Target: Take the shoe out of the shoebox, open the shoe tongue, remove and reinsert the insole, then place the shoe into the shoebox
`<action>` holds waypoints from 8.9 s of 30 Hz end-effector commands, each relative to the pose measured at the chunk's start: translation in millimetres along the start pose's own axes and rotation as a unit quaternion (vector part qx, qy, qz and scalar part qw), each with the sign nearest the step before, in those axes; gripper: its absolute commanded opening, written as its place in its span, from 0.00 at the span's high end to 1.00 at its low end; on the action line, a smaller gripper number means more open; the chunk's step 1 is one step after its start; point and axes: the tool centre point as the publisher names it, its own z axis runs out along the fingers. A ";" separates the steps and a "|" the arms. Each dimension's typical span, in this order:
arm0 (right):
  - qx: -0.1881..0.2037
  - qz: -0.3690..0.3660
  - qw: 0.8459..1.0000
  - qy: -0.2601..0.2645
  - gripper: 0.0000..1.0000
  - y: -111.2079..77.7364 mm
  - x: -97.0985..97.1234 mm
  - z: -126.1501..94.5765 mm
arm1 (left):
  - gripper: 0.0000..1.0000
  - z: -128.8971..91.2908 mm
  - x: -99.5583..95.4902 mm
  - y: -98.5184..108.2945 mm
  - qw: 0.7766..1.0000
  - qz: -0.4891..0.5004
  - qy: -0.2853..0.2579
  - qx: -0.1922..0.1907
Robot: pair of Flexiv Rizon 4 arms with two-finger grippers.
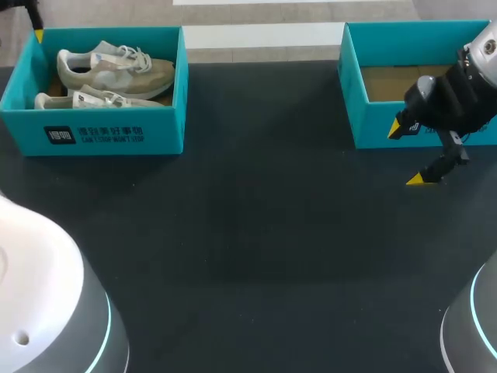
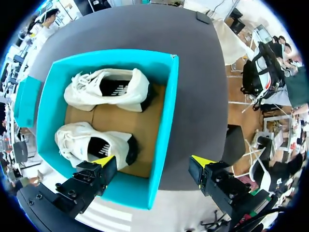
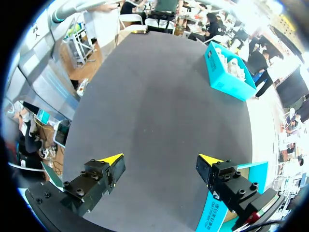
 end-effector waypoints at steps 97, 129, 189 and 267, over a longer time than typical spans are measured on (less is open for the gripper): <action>0.002 0.001 1.000 0.001 0.00 0.8 -1.3 1.6 | 0.76 126.6 -25.5 -110.2 0.992 0.110 0.062 -0.021; 0.002 0.001 1.000 0.001 0.00 0.8 -1.3 1.6 | 1.00 -52.4 -6.3 -112.0 0.994 0.095 0.060 -0.009; 0.002 0.001 1.000 0.001 0.00 0.8 -1.3 1.6 | 1.00 -45.8 -118.0 -293.7 0.986 0.036 0.158 -0.024; 0.002 0.001 1.000 0.001 0.00 0.8 -1.3 1.6 | 0.00 140.6 -249.6 -444.9 0.986 0.122 0.111 -0.028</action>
